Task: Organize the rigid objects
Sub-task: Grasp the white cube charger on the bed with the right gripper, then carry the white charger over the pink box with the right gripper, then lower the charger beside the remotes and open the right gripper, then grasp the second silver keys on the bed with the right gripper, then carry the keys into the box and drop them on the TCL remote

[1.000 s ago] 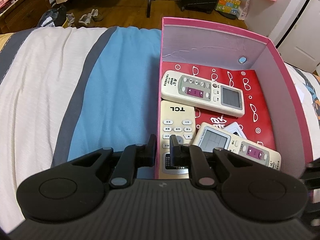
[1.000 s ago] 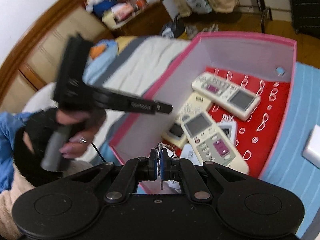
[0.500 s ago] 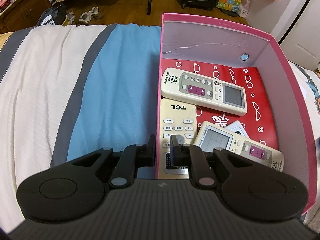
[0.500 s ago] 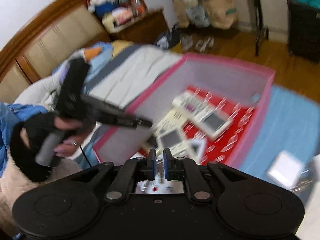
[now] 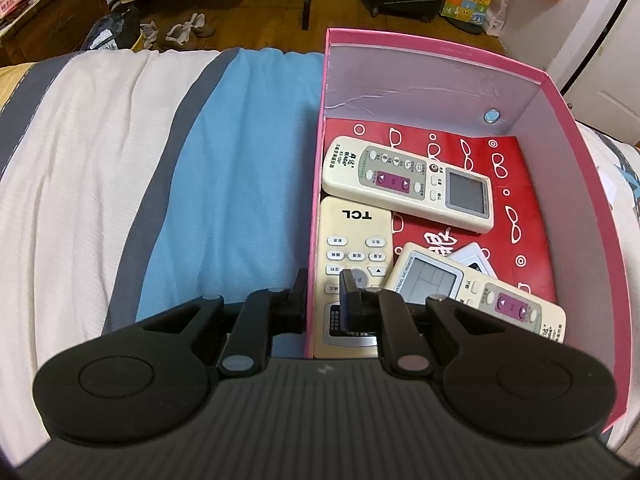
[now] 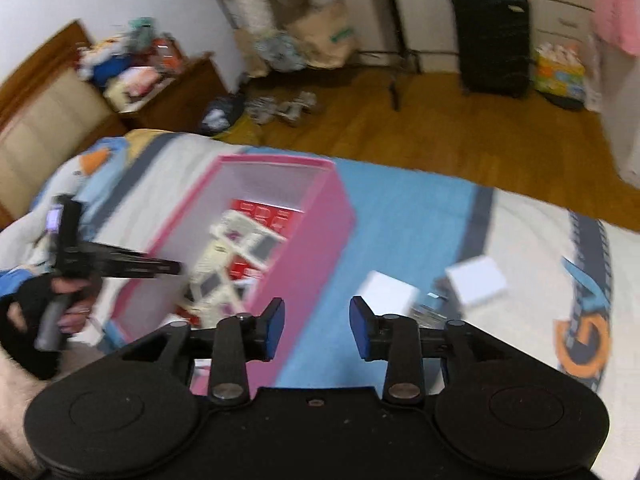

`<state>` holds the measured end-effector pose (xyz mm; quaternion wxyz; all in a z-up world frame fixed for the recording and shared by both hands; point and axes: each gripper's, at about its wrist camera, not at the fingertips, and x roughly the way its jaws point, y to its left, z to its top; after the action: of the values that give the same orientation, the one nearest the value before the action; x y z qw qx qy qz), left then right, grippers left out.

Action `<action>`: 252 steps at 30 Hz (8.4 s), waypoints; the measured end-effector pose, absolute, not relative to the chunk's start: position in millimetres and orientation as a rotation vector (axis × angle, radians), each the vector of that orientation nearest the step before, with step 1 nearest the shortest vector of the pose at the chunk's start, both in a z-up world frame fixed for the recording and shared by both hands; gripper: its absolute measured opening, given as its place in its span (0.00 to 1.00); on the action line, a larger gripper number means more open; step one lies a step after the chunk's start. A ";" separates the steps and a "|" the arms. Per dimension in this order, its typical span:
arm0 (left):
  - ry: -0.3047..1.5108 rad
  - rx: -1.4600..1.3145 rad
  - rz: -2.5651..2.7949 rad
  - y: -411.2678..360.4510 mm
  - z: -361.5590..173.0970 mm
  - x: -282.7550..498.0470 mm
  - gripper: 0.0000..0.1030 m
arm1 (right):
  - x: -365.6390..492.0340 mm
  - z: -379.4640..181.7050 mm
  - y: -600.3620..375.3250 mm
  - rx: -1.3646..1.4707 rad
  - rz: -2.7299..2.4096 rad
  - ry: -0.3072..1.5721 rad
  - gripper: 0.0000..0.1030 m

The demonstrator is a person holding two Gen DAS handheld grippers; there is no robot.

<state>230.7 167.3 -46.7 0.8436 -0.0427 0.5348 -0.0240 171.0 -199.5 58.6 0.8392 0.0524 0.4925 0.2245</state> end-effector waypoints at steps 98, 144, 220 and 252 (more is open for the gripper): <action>1.075 -0.104 -0.078 179.5 -38.5 205.0 0.03 | 123.7 74.1 -64.5 -0.118 0.726 0.728 0.59; 1.042 -0.086 -0.116 178.3 -41.6 201.1 0.06 | 217.2 -3.7 20.0 -0.439 0.524 1.066 0.61; 1.057 -0.130 -0.100 184.7 -32.8 202.9 0.08 | 150.1 14.2 -167.3 0.313 0.292 0.722 0.03; 1.044 -0.165 -0.118 188.1 -37.9 203.5 0.07 | 215.0 -18.8 5.8 0.402 0.665 1.042 0.04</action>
<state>203.5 188.1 -37.9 0.8620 -0.0785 0.4976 -0.0563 215.0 5.8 -18.8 0.7962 0.1873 0.4850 0.3096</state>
